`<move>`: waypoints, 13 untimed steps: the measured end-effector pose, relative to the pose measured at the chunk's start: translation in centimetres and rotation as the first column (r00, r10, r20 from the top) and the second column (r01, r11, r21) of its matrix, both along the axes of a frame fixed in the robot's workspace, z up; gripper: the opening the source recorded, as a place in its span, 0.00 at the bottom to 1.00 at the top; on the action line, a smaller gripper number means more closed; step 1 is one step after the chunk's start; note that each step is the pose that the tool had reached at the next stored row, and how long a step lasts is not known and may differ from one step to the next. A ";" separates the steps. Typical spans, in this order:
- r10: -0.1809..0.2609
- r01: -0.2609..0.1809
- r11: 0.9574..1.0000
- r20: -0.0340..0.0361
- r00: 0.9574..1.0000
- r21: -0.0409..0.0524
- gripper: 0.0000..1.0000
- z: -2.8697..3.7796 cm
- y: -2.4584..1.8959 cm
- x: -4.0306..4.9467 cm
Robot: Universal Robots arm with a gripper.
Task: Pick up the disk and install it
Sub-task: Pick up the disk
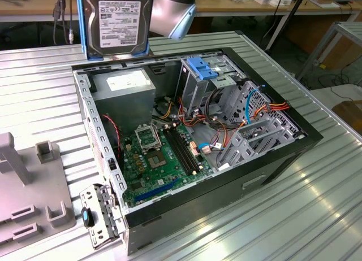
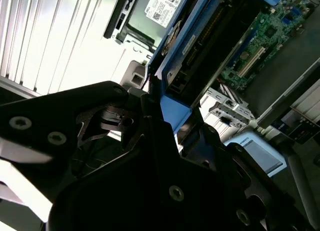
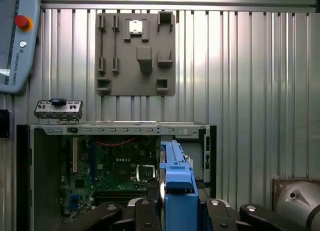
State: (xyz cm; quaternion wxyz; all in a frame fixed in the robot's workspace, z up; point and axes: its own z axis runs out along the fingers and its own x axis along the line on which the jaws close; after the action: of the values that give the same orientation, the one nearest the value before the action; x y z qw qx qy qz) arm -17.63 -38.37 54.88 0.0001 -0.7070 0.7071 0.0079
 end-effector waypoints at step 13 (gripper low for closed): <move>0.000 0.000 1.000 0.000 1.000 0.000 0.37 -0.22 0.00 3.92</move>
State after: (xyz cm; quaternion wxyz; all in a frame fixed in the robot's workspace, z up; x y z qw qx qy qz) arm -13.71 -38.37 54.66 0.0001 -0.7071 0.7071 0.0079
